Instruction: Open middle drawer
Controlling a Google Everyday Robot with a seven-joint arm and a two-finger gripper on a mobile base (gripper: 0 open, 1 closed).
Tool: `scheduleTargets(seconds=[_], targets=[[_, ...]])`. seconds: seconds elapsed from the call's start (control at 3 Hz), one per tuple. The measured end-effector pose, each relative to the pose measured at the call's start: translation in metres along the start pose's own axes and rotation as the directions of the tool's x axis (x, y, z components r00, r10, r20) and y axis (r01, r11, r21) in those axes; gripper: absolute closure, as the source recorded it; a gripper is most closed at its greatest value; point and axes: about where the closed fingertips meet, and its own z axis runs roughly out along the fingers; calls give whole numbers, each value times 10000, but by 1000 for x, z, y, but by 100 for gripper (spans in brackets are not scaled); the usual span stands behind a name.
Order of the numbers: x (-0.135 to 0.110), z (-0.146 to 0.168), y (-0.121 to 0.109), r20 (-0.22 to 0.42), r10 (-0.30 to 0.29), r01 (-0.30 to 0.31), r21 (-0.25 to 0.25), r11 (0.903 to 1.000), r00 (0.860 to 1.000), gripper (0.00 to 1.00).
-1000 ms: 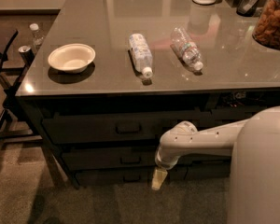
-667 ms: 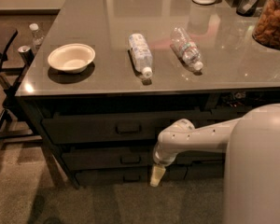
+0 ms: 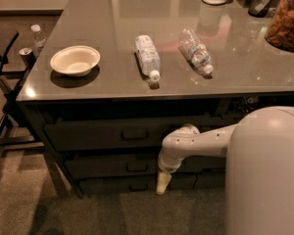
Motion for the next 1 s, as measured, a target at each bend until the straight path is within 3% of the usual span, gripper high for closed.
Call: scheduleTargets(seconds=[0.67,1.0], targets=[[-8,21,13,-198,-548,533,-686,9962,9983,0],[-7,7,35,-291,-544,507,-1149,9921,9981,0]])
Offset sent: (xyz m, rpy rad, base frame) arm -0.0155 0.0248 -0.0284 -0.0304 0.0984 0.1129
